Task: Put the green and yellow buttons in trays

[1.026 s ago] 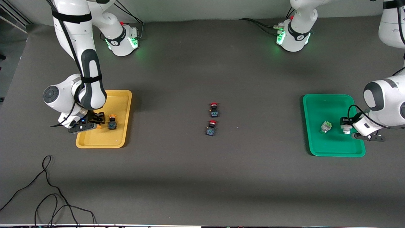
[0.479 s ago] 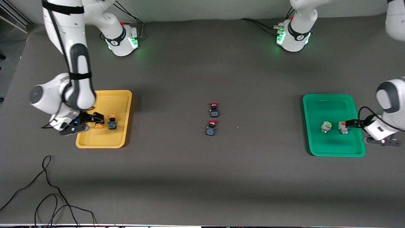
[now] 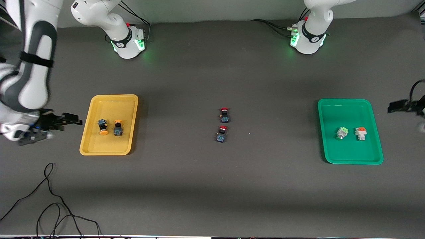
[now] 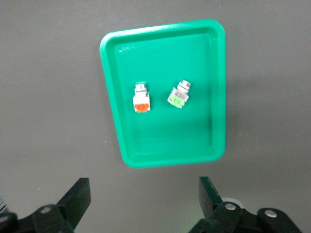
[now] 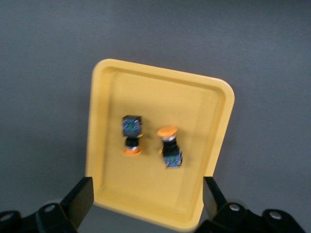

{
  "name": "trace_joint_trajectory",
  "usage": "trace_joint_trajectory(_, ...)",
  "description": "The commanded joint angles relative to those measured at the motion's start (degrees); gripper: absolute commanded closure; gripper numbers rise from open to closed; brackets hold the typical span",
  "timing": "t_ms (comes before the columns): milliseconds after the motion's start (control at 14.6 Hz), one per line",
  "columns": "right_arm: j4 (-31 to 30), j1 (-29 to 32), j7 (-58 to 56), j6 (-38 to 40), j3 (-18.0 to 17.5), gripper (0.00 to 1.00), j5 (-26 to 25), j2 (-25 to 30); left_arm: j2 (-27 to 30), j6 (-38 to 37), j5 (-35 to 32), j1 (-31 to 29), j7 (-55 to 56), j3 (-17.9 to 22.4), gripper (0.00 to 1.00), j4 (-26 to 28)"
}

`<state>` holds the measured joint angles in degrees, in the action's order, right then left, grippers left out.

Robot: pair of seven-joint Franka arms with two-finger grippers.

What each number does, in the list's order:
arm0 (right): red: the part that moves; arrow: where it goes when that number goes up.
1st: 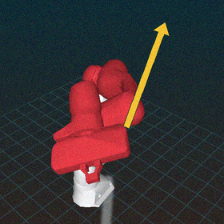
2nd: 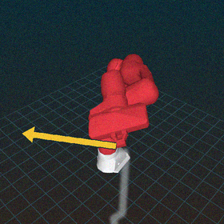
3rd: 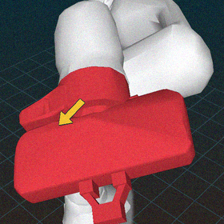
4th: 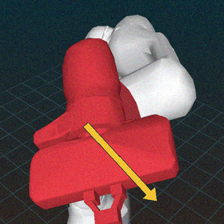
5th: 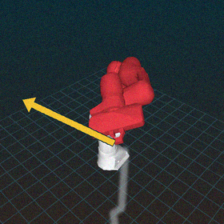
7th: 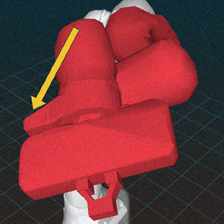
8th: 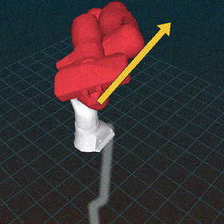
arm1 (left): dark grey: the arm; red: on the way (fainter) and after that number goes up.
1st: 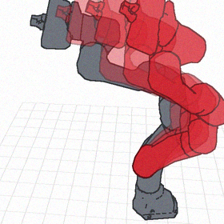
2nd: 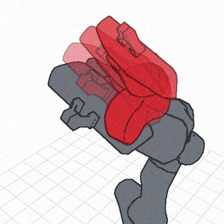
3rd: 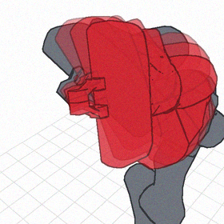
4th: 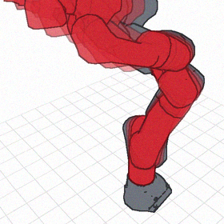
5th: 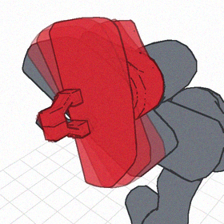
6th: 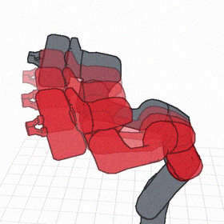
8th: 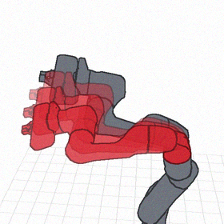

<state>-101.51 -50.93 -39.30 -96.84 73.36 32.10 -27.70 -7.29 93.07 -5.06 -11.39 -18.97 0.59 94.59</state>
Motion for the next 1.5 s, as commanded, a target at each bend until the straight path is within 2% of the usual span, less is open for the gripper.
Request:
trace_joint_trajectory(0, 13.83, -0.05, 7.38, 12.42, 2.57, 0.01, -4.58, -0.07, 5.34, -4.19, -0.22, 2.16, 5.31, -1.03, 0.01, 0.78)
trace_joint_trajectory(137, 22.64, 1.36, 10.02, 20.69, 3.36, 0.00, -5.56, -0.25, 6.32, -9.37, -0.22, 3.74, 14.19, -4.62, 0.01, -1.50)
trace_joint_trajectory(274, 28.27, 1.71, 13.88, 25.89, 5.47, 0.00, -5.74, -0.16, 6.41, -11.85, 0.05, 3.75, 19.21, -8.92, 0.01, -4.49)
trace_joint_trajectory(410, 30.93, 1.63, 14.08, 27.93, 6.79, 0.00, -6.44, -0.25, 6.50, -11.42, 0.92, 4.01, 23.87, -11.57, 0.01, -4.85)
trace_joint_trajectory(479, 31.02, 1.45, 14.16, 27.85, 6.62, 0.00, -7.57, -0.51, 6.41, -11.33, 2.41, 5.75, 26.68, -11.58, 0.01, -5.02)
trace_joint_trajectory(547, 30.76, 1.02, 14.25, 27.93, 6.71, 0.00, -7.93, -0.69, 6.24, -10.81, 2.59, 8.64, 28.88, -10.62, 0.01, -4.94)
trace_joint_trajectory(752, 30.50, 0.84, 14.52, 27.93, 6.36, 0.00, -7.93, -0.60, 5.62, -9.14, 2.86, 15.59, 29.61, -3.43, 0.01, -4.76)
trace_joint_trajectory(1231, 30.41, 0.40, 14.25, 30.66, 6.09, 0.00, -8.02, -0.60, 5.35, -6.15, 4.27, 18.77, 26.28, 1.77, 0.01, -4.59)
trace_joint_trajectory(1299, 30.41, 1.01, 14.25, 30.75, 5.31, 0.00, -8.11, -0.34, 5.53, -5.88, 4.18, 19.12, 26.18, 1.78, 0.01, -4.59)
trace_joint_trajectory(1368, 30.58, 1.97, 14.51, 30.75, 2.95, 0.00, -9.07, 0.27, 5.70, -5.79, 4.27, 19.04, 24.53, 1.78, 0.01, -4.67)
trace_joint_trajectory(1436, 31.20, 5.46, 14.78, 30.75, -1.07, 0.00, -11.43, 1.32, 5.71, -5.53, 4.70, 18.78, 21.12, 1.78, 0.01, -5.02)
